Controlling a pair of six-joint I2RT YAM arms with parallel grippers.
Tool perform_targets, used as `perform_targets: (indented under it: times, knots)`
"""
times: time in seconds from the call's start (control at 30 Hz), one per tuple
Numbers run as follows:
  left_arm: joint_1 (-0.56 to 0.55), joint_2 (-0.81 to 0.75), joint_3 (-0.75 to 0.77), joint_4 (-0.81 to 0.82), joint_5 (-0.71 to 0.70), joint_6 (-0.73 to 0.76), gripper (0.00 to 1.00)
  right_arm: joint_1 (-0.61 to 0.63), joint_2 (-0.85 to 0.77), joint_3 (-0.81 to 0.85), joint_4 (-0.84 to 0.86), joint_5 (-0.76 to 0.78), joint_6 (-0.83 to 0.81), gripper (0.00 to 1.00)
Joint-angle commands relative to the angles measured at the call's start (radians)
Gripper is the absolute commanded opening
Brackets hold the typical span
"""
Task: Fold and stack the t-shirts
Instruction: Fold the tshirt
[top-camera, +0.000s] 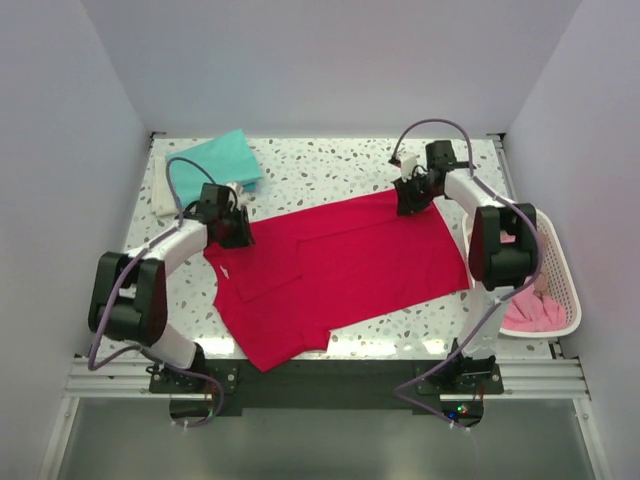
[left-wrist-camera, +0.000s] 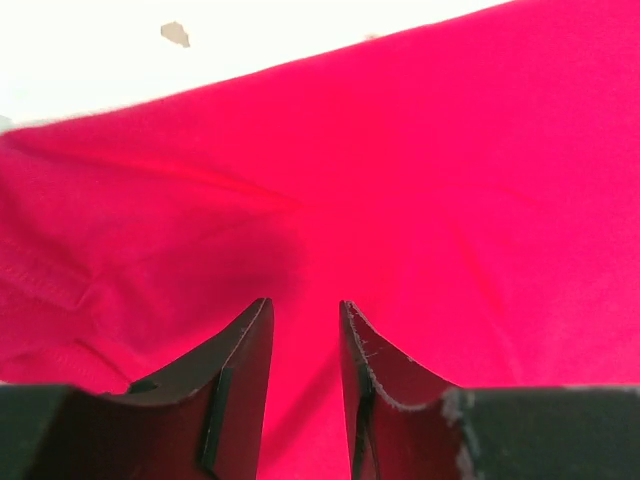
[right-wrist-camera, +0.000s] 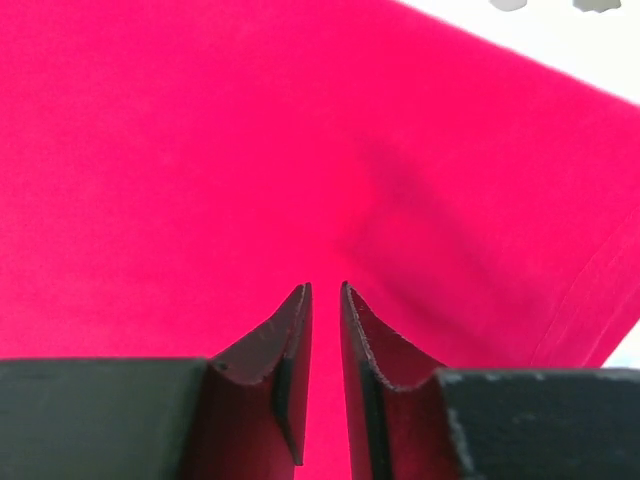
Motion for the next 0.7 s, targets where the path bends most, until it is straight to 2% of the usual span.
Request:
perform_targets:
  times: [0.0, 0.17, 0.4, 0.57, 0.67]
  knots:
    - [0.0, 0.09, 0.053, 0.052, -0.065, -0.038, 0.37, 0.037, 0.083, 0.107, 0.066, 0.133, 0.044, 0.2]
    - [0.003, 0.219, 0.08, 0.051, -0.125, -0.044, 0.36, 0.066, 0.225, 0.194, 0.062, 0.266, 0.044, 0.16]
    - [0.003, 0.346, 0.255, 0.025, -0.201, -0.057, 0.36, 0.08, 0.385, 0.389, 0.083, 0.4, 0.059, 0.12]
    - [0.005, 0.403, 0.353, 0.01, -0.212, -0.04, 0.36, 0.082, 0.509, 0.634, 0.056, 0.437, 0.104, 0.16]
    - [0.005, 0.371, 0.381, 0.019, -0.154, -0.011, 0.4, 0.082, 0.531, 0.734, 0.01, 0.412, 0.11, 0.24]
